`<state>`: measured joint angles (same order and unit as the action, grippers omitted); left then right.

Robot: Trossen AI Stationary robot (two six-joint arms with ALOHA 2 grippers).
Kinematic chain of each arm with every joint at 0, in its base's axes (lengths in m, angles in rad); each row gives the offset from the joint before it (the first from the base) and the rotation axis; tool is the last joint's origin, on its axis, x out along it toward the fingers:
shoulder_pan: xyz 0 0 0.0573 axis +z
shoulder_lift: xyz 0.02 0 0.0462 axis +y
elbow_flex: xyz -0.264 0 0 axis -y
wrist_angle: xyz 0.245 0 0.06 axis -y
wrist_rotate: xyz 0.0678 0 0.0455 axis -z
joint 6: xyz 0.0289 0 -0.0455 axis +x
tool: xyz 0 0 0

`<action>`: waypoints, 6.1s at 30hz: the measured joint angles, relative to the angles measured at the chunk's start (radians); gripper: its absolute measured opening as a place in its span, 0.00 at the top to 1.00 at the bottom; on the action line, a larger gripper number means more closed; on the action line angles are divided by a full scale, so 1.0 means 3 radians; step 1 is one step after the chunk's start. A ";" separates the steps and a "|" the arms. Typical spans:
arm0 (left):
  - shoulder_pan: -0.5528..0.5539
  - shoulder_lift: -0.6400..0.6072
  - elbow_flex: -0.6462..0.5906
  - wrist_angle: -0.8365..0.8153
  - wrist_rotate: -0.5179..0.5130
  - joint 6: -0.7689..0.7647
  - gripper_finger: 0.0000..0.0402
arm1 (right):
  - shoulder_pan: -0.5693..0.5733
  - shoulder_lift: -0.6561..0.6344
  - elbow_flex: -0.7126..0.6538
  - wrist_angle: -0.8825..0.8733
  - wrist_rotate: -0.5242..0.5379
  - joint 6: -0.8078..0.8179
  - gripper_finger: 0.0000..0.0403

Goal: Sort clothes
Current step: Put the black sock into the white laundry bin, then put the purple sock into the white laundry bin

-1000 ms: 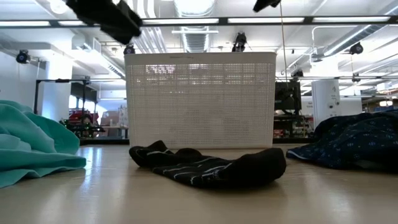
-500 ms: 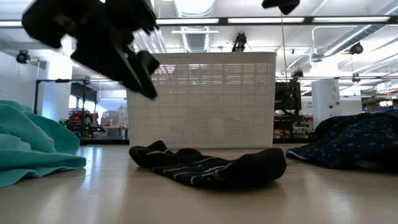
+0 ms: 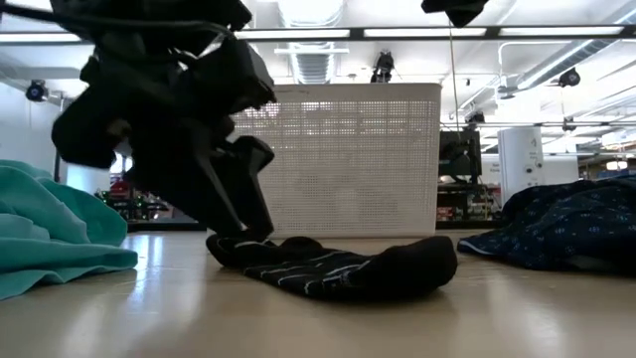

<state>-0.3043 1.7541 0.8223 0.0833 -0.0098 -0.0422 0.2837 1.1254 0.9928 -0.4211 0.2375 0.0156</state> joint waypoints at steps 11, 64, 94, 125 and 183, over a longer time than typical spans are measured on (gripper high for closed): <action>0.0025 0.0187 0.0014 0.0067 -0.0035 0.0014 0.76 | 0.0009 0.0004 0.0000 0.0035 0.0000 -0.0003 1.00; 0.2244 -0.0873 0.2328 -0.2286 -0.0377 0.1156 0.95 | 0.0023 0.0015 -0.0176 0.0313 -0.0001 -0.0067 1.00; 0.0661 -0.1586 0.2368 -0.3572 -0.0796 0.0343 0.50 | 0.0023 0.0015 -0.0871 0.1595 -0.0004 -0.0178 1.00; -0.1714 -0.0446 0.2186 -0.4521 -0.0252 -0.2248 0.57 | 0.0024 0.0015 -0.0872 0.1618 -0.0022 -0.0176 1.00; -0.0662 -0.1340 0.2734 -0.3759 -0.1752 0.0103 1.00 | 0.0024 0.0015 -0.0874 0.1603 -0.0031 -0.0135 1.00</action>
<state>-0.5029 1.3521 1.6424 -1.0445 -0.5355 -0.0113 0.2908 1.1297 0.7307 0.0599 0.2283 -0.0250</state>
